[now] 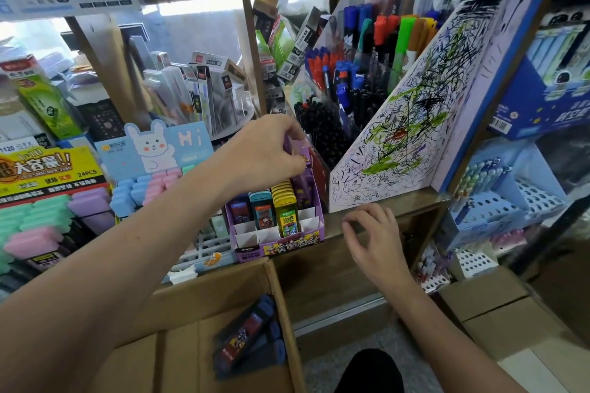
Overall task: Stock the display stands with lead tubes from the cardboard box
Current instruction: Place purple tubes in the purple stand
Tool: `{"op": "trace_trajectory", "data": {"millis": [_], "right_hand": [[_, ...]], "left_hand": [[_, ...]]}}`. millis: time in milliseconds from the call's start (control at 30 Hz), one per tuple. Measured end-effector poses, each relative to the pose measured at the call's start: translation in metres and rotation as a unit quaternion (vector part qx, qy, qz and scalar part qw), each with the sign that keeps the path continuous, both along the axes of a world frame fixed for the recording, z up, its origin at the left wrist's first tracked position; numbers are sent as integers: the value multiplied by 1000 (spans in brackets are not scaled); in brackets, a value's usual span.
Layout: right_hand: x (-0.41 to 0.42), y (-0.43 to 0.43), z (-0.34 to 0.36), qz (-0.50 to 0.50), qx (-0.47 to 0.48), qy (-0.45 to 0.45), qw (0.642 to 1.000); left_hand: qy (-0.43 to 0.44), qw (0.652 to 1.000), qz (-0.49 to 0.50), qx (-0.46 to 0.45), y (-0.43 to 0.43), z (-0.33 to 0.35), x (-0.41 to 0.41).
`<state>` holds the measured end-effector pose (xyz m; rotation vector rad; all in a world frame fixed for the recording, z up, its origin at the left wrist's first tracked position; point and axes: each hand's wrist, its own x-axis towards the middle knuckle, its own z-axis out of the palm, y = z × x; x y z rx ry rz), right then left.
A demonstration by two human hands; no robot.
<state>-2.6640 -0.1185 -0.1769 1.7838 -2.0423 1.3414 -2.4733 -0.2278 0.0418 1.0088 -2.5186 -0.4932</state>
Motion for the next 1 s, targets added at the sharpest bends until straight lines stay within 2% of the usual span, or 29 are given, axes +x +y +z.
{"op": "trace_trajectory", "data": {"millis": [200,600,1000], "right_hand": [[0,0,-1,-3,-5,-1,1000],[0,-1,-3,-3,-7,-5,1000],[1,1,-1,-6,3,-2,1000]], "left_hand": [[-48,997,-19,-52,-4,-3,-3],[-46,979,-23,-196,2,-4,-5],[-75,967,-6,-244,11,-33,-12]]}}
